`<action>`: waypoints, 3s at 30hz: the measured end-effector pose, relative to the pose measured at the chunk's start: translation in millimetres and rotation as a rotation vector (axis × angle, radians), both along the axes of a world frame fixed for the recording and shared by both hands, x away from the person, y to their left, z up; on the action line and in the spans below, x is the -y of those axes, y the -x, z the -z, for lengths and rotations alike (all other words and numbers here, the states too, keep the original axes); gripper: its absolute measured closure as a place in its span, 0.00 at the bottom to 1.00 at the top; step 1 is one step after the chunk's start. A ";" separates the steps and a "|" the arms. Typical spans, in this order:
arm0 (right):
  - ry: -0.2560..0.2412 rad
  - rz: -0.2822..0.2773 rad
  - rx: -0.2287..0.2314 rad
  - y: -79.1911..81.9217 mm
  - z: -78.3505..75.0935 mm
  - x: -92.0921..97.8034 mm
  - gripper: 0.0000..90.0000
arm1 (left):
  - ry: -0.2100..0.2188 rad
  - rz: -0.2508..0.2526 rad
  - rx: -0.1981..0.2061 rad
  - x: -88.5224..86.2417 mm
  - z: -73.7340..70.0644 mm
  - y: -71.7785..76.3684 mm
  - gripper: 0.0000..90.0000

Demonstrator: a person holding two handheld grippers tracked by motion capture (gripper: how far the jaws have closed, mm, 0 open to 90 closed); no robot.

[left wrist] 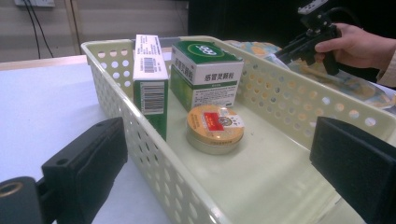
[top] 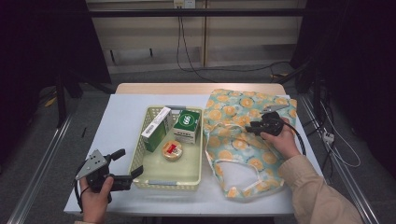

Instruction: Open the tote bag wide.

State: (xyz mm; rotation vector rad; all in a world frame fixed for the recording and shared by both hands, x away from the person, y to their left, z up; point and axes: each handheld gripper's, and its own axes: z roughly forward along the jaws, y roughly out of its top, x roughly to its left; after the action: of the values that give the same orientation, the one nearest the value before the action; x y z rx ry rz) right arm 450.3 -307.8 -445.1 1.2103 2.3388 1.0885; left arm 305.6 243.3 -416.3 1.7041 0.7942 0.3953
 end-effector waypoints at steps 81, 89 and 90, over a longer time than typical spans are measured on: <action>0.072 -0.109 0.004 20.4 15.3 -32.1 0.42 | 0.012 0.010 -0.007 3.2 0.2 -2.2 0.05; 0.049 -0.055 0.011 14.6 17.2 -22.0 0.61 | 0.005 0.015 -0.004 3.9 0.3 -2.5 0.05; 0.048 -0.048 0.010 14.4 17.1 -21.0 0.65 | 0.006 0.014 -0.005 3.8 0.3 -2.5 0.05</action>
State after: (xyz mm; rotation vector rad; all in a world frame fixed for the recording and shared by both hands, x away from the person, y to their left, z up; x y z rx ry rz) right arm 435.9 -286.8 -462.2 1.1352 2.3831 1.0453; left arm 308.1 239.5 -416.6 1.7050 0.7856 0.3787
